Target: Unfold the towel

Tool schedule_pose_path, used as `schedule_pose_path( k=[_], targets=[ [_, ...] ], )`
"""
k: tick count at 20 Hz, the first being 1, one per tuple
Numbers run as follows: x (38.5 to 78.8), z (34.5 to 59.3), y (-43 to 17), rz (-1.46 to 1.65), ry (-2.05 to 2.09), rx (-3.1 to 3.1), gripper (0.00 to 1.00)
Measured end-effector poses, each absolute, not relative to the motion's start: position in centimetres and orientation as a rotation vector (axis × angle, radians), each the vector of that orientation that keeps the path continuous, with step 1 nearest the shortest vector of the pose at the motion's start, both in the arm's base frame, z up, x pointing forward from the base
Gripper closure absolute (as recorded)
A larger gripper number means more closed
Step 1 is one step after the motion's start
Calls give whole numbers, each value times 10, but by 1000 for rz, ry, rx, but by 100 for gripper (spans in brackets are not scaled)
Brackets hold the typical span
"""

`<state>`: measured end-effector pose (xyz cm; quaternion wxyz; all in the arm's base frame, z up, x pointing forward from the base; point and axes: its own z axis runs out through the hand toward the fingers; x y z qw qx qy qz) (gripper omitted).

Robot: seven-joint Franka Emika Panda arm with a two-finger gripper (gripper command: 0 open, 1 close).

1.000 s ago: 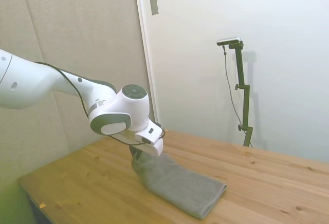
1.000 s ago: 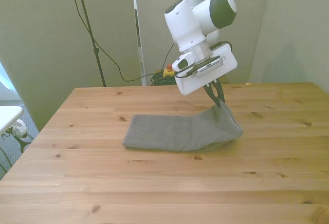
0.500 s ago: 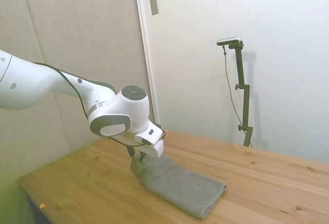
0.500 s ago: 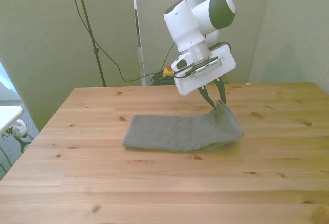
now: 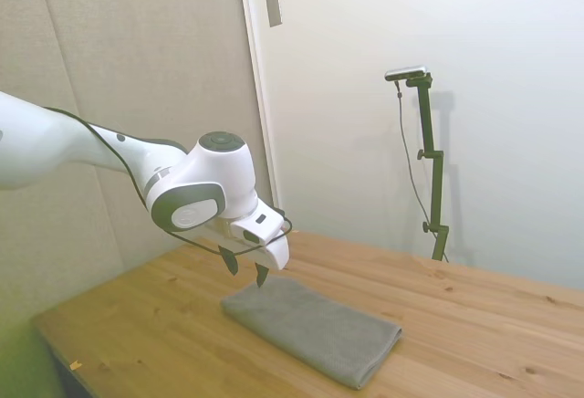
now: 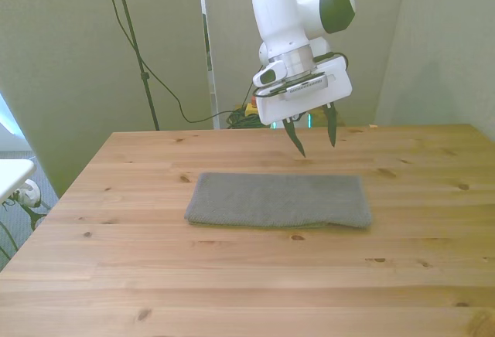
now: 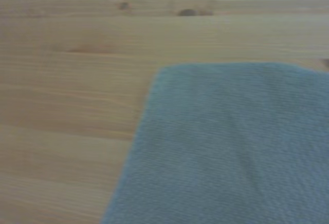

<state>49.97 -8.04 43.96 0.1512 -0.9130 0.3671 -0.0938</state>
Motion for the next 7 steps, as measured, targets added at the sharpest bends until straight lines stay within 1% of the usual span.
schedule_pose_path(
  k=[4,7],
  targets=[
    [492,446,-84,-300,1291,-2683,0],
    [461,455,-68,-272,1478,-2714,0]
  ],
)
